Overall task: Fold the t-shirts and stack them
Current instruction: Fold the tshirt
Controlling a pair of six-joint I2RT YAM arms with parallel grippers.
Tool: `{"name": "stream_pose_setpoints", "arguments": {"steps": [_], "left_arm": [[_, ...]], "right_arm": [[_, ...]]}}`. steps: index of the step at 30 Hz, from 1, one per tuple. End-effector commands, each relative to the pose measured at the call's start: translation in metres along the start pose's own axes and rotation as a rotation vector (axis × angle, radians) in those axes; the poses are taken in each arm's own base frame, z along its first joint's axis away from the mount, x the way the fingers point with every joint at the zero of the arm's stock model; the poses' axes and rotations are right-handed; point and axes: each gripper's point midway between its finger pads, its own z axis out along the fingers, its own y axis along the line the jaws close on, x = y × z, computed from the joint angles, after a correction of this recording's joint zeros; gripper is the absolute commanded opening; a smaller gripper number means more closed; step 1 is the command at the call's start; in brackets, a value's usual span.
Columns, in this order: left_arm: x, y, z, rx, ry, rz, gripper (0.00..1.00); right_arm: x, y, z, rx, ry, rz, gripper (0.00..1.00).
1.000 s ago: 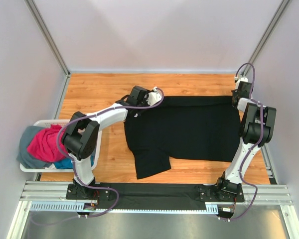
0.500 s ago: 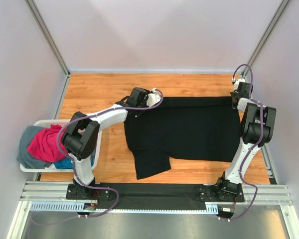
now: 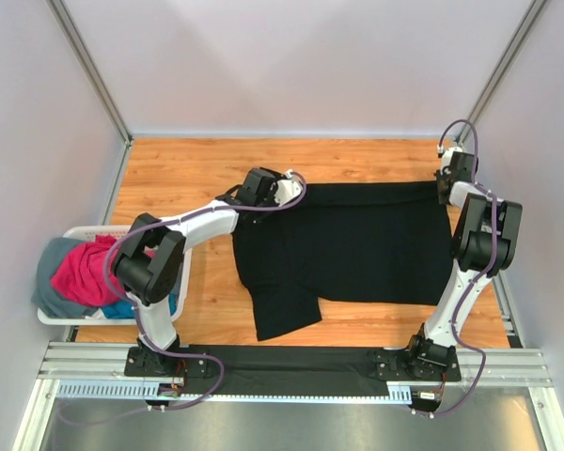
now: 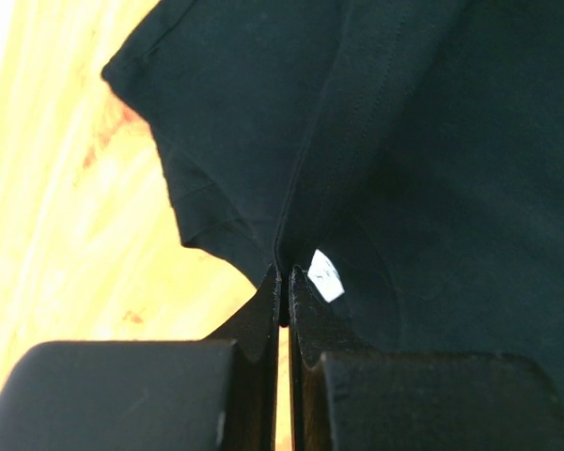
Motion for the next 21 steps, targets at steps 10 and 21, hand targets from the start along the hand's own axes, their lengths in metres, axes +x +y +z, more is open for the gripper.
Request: {"name": "stream_pose_setpoints", "arguments": {"steps": [10,21], "left_arm": [[-0.026,-0.012,-0.028,-0.007,-0.088,-0.003,0.0],[-0.026,-0.009,-0.038,-0.074,-0.079,-0.036,0.0]], "right_arm": [[-0.057,0.013,-0.031,-0.184,-0.099,0.11,0.59],[-0.113,0.012,-0.084,-0.305,-0.208,0.3,0.71]]}}
